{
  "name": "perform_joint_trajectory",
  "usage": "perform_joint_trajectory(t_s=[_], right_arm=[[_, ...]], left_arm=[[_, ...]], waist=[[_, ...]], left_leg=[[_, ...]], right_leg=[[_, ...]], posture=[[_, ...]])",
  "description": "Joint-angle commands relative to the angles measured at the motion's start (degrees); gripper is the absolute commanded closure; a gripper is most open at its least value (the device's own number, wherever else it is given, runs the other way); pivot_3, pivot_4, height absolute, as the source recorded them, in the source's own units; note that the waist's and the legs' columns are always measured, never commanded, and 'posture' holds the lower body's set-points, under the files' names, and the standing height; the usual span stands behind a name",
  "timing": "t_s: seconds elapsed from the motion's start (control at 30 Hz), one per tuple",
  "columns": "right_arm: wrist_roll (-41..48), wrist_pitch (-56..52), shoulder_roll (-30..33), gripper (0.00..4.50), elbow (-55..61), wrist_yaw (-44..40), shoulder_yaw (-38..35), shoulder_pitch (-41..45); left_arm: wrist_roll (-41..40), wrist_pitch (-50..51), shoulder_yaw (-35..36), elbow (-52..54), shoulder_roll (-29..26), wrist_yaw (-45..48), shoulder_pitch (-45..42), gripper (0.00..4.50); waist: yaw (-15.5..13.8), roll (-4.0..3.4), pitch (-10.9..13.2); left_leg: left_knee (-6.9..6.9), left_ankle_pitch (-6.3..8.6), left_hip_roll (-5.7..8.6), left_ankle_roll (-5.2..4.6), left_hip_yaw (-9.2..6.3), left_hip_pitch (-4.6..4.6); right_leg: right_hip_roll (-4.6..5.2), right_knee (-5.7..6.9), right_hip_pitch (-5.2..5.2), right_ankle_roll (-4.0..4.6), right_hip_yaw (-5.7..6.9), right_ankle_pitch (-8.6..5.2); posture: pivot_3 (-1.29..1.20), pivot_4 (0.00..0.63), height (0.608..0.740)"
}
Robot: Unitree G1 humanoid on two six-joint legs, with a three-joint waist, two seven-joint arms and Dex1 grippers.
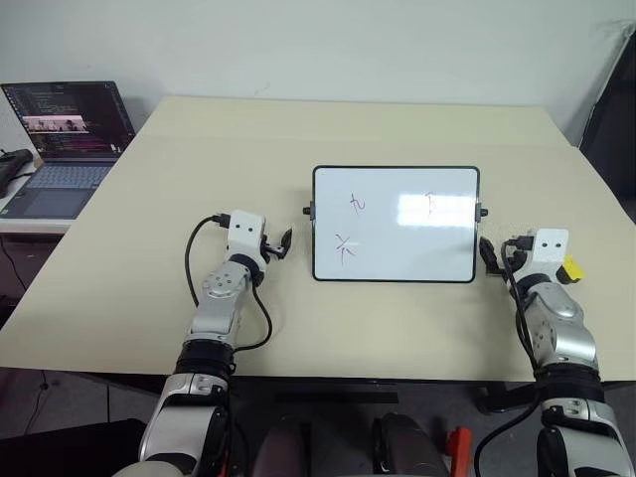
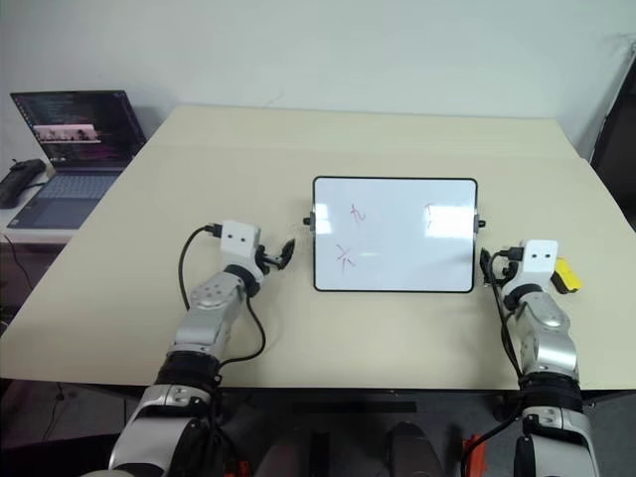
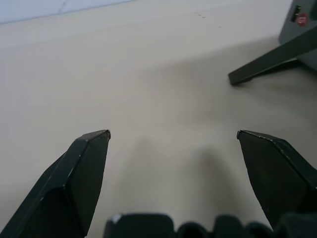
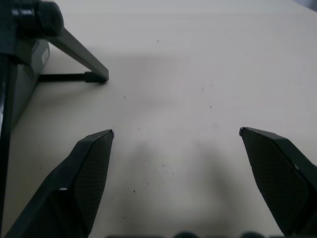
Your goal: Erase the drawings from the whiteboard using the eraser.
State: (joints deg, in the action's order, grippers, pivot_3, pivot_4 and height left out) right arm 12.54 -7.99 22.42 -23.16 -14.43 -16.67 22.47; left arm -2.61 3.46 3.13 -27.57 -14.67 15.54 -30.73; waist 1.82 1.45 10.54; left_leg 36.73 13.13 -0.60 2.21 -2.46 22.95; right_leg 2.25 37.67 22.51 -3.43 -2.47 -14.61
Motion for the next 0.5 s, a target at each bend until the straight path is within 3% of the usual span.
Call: perform_joint_trajectory(t_s=[0.03,0.27,0.5], right_arm=[[-0.05,0.17,0.40,0.04,2.20,0.25,-0.18,0.05],[0.04,-0.50,1.44,0.04,2.18,-0.73,-0.28,0.80],[2.91,-2.59,5.80,0.04,3.16,-3.85,-3.62,0.37]], left_arm=[[-0.25,-0.43,-0.15,1.51,0.83,-0.10,-0.11,0.00],[-0.34,-0.41,-0.30,2.57,1.43,0.31,-0.04,0.00],[-4.50,0.77,0.76,7.83,-5.04,11.21,1.98,0.00]], waist=[[0.02,0.00,0.00],[0.02,0.00,0.00],[0.08,-0.01,0.01]], left_leg=[[0.00,0.00,0.00,0.00,0.00,0.00],[0.00,0.00,0.00,0.00,0.00,0.00],[-0.03,0.00,-0.01,0.00,0.01,0.00]], right_leg=[[0.00,0.00,0.00,0.00,0.00,0.00],[0.00,0.00,0.00,0.00,0.00,0.00],[-0.01,0.00,0.01,0.00,0.00,0.00]], posture=[[0.00,0.150,0.740],[0.00,0.150,0.740],[0.00,0.150,0.740]])
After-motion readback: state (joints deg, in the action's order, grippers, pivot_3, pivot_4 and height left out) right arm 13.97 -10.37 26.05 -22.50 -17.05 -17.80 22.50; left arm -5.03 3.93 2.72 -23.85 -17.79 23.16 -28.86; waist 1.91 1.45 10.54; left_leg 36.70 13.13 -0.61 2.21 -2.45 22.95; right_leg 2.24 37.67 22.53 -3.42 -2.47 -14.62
